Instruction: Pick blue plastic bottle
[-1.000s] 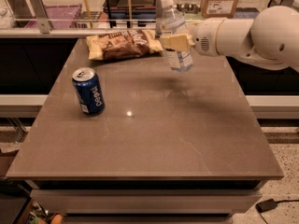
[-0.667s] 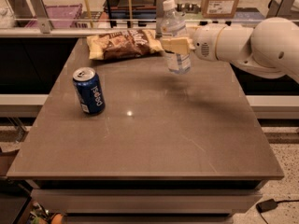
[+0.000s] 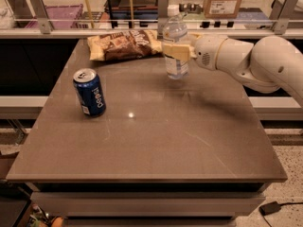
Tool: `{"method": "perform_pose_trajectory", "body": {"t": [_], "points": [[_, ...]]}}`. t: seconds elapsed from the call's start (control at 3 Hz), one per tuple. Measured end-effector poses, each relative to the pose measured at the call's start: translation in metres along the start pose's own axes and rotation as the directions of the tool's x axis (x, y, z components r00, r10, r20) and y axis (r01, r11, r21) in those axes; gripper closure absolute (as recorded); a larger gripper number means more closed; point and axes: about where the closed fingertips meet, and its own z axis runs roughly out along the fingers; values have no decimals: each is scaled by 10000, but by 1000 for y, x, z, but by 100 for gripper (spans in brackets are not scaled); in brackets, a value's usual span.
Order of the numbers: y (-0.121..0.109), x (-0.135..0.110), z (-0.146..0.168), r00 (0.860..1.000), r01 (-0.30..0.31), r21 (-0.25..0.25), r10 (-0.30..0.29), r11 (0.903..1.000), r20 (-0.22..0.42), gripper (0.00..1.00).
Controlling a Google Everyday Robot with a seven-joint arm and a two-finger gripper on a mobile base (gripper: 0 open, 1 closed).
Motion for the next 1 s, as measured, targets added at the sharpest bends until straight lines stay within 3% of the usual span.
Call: {"method": "perform_pose_trajectory", "body": {"t": [1.0], "points": [[-1,24,11,9983,-311,-260,323,9992,485,100]]}}
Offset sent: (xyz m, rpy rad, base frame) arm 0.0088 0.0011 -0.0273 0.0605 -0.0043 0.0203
